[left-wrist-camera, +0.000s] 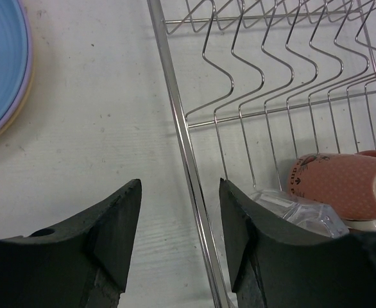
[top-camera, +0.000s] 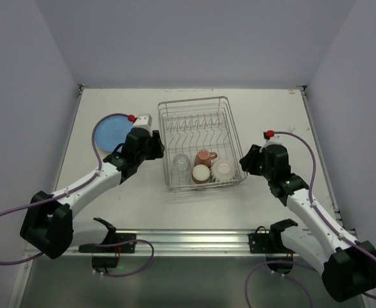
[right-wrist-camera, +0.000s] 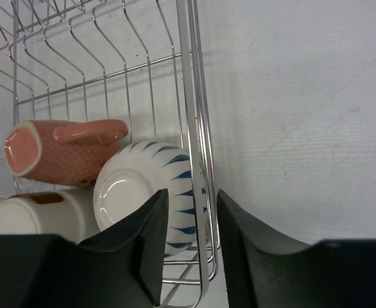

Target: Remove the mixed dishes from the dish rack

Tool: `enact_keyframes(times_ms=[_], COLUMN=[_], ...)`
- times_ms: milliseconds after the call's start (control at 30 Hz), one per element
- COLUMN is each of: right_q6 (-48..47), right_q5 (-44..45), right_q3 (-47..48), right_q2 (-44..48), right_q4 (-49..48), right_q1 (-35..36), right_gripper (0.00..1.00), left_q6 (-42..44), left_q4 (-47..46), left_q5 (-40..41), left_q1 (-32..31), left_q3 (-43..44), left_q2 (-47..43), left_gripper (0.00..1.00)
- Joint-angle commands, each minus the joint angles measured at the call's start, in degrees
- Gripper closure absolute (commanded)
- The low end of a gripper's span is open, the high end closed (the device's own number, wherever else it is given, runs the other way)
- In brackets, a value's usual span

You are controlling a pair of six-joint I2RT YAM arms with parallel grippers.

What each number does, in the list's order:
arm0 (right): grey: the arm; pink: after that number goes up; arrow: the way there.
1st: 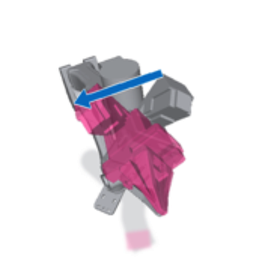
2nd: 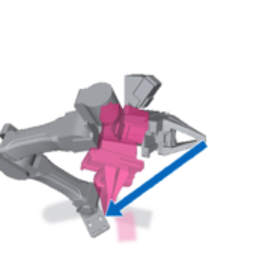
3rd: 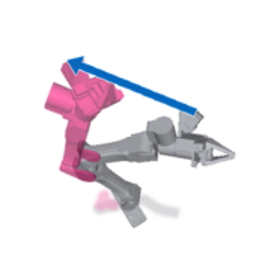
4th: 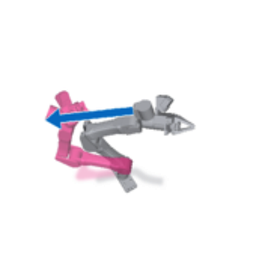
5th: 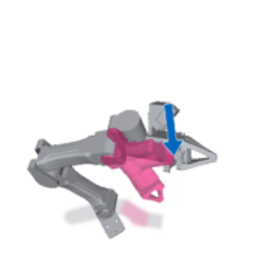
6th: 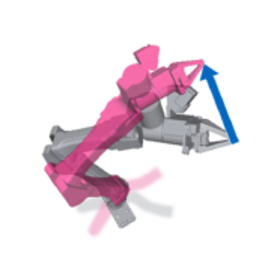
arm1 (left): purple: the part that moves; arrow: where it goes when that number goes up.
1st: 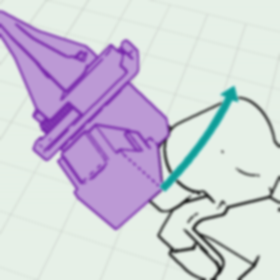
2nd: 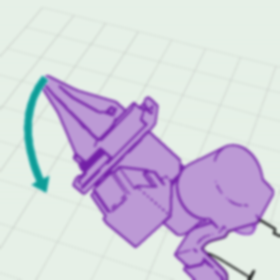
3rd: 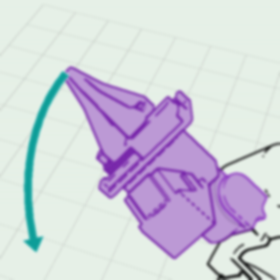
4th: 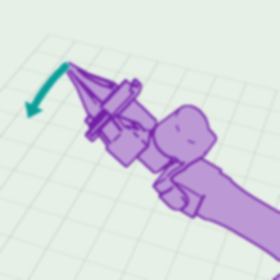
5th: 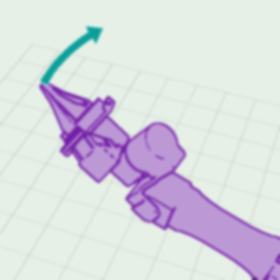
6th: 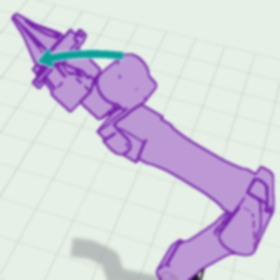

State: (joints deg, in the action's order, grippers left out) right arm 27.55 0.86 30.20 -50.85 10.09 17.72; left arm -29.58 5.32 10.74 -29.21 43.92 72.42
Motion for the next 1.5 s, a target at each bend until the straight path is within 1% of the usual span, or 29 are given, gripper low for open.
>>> enact_keyframes(times_ms=[0,167,333,400,433,500,533,567,600,667,767,900,933,967,1000,1033,1067,1100,1133,1167,1200,1233,1267,1300,1367,1467], right_q6=[-1.10,-1.36,-1.62,-1.62,-1.54,-1.36,-1.27,-1.18,-1.01,-0.74,-0.13,-0.22,-0.13,-0.22,-0.30,-0.22,-0.04,0.05,0.13,0.13,0.13,-0.04,-0.13,-0.39,-0.57,-0.57], right_q5=[2.04,2.56,3.44,3.36,3.18,3.00,2.92,2.83,2.83,2.83,3.53,6.24,6.60,6.96,6.96,7.22,7.48,7.49,7.92,8.19,8.19,8.19,8.02,7.75,7.49,8.01], right_q3=[3.73,6.27,8.12,8.91,9.18,9.97,10.23,10.93,11.46,13.30,16.63,20.95,21.74,23.66,24.64,26.04,26.23,26.06,25.18,24.57,23.95,23.16,22.98,22.72,22.71,21.31], right_q2=[-1.96,-5.22,-8.73,-10.67,-11.28,-13.04,-13.48,-14.70,-15.41,-17.08,-20.95,-25.69,-26.49,-27.28,-28.50,-28.86,-28.87,-28.43,-26.69,-25.45,-24.13,-21.77,-20.88,-20.17,-18.94,-15.88], right_q4=[0.90,2.13,2.83,2.75,2.57,2.13,1.96,1.78,1.69,2.04,3.35,4.24,4.50,5.46,6.17,7.48,7.75,7.67,7.14,6.70,6.27,5.91,5.74,5.65,6.35,6.09], right_q1=[1.26,1.88,2.50,2.59,2.67,2.59,2.59,2.67,2.59,2.68,2.67,2.59,2.59,2.50,2.50,2.50,2.50,2.50,2.59,2.50,2.50,2.50,2.50,2.50,2.50,2.50], right_gripper=[0.63,0.67,0.68,0.70,0.76,0.80,0.85,0.89,0.94,1.00,1.00,1.00,1.00,0.83,0.66,0.56,0.48,0.39,0.37,0.32,0.26,0.26,0.24,0.23,0.23,0.22], left_q6=[-1.27,-1.27,-1.44,-1.44,-1.53,-1.44,-1.36,-1.18,-1.18,-0.83,-0.56,-0.65,-0.56,-0.39,-0.13,0.40,0.84,1.19,1.37,1.63,1.37,1.11,1.11,1.19,1.72,3.21], left_q4=[-0.75,-3.03,-4.27,-5.31,-6.45,-7.08,-7.25,-7.52,-7.52,-6.82,-5.41,-5.41,-3.67,-2.96,-2.25,-0.24,0.91,1.88,3.02,3.03,3.29,3.47,3.38,3.03,3.11,4.78], left_q5=[0.77,-0.28,-1.16,-1.25,-1.25,-0.90,-0.55,-0.20,0.33,0.24,0.16,-0.72,-0.90,-1.16,-1.08,-1.07,-0.55,0.06,0.94,2.51,3.83,5.50,7.69,8.50,10.69,12.54], left_q1=[-0.58,-0.85,-0.76,-0.85,-0.76,-0.76,-0.76,-0.76,-0.85,-0.76,-0.85,-0.85,-0.76,-0.85,-0.76,-0.76,-0.76,-0.76,-0.76,-0.85,-0.76,-0.67,-0.67,-0.58,-0.50,-0.50], left_q3=[0.29,-0.33,-0.15,0.02,0.20,0.81,1.25,2.39,3.27,5.46,12.48,18.21,19.17,21.36,22.51,24.35,24.98,25.33,25.25,24.03,23.15,22.36,20.52,19.63,18.22,18.39], left_q2=[0.87,2.98,5.53,6.32,6.59,7.46,7.90,9.30,10.19,12.29,18.17,23.10,23.90,25.47,26.10,26.89,26.89,26.72,26.20,24.36,23.21,21.98,19.45,18.12,15.13,12.05], left_gripper=[0.46,0.53,0.55,0.57,0.60,0.66,0.81,0.94,1.00,1.00,1.00,1.00,1.00,1.00,0.94,0.89,0.82,0.68,0.61,0.54,0.39,0.33,0.29,0.21,0.16,0.15])
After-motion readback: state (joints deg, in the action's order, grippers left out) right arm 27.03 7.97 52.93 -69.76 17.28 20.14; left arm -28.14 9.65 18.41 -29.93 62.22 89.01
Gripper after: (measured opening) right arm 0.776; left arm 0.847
